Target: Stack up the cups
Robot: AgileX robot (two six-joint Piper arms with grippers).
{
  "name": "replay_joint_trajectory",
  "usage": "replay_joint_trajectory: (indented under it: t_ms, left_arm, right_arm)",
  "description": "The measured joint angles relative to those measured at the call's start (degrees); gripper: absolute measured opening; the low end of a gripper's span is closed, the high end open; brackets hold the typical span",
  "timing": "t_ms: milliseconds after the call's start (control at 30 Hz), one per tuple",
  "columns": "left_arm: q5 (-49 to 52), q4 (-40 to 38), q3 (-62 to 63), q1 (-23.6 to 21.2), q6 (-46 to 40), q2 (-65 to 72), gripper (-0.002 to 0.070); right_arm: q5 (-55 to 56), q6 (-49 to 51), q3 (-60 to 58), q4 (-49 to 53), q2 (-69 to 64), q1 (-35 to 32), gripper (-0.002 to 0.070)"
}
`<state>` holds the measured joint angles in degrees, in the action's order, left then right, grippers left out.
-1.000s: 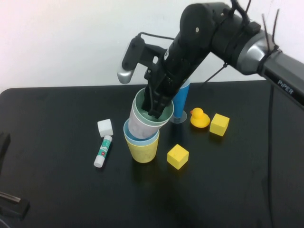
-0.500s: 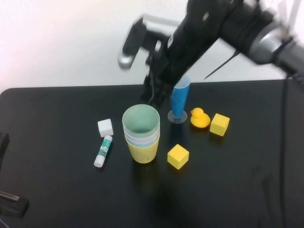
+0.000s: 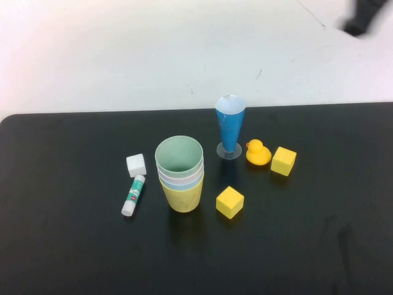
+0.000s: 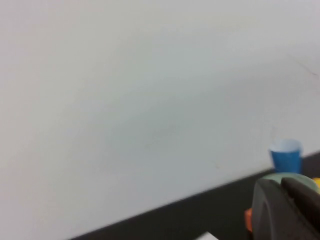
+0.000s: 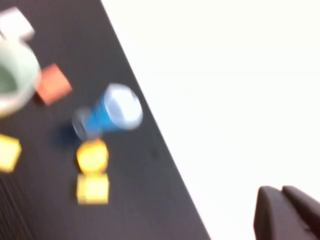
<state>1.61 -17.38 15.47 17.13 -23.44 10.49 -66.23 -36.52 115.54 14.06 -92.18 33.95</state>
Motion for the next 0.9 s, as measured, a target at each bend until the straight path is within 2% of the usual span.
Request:
replay_joint_trajectory:
  t_ms: [133, 300, 633, 767, 900]
  left_arm:
    - [10.8, 0.0, -0.3, 0.0, 0.3, -4.9, -0.0001]
    - [14.4, 0.0, -1.3, 0.0, 0.3, -5.6, -0.0001]
    - [17.9, 0.0, -1.3, 0.0, 0.3, -5.6, -0.0001]
    - [20.0, 0.0, -1.3, 0.0, 0.3, -5.6, -0.0001]
    - [21.6, 0.0, -1.3, 0.0, 0.3, -5.6, -0.0001]
  right_arm:
    - [0.0, 4.5, -15.1, 6.0, 10.0, 0.0, 0.0003]
    - [4.4, 8.0, -34.8, 6.5, 22.6, 0.0, 0.0]
    - [28.2, 25.7, -77.1, 5.9, 54.4, 0.0, 0.0]
    - [33.6, 30.8, -88.4, 5.9, 64.2, 0.0, 0.0]
    - [35.1, 32.9, -93.5, 5.9, 69.2, 0.0, -0.0001]
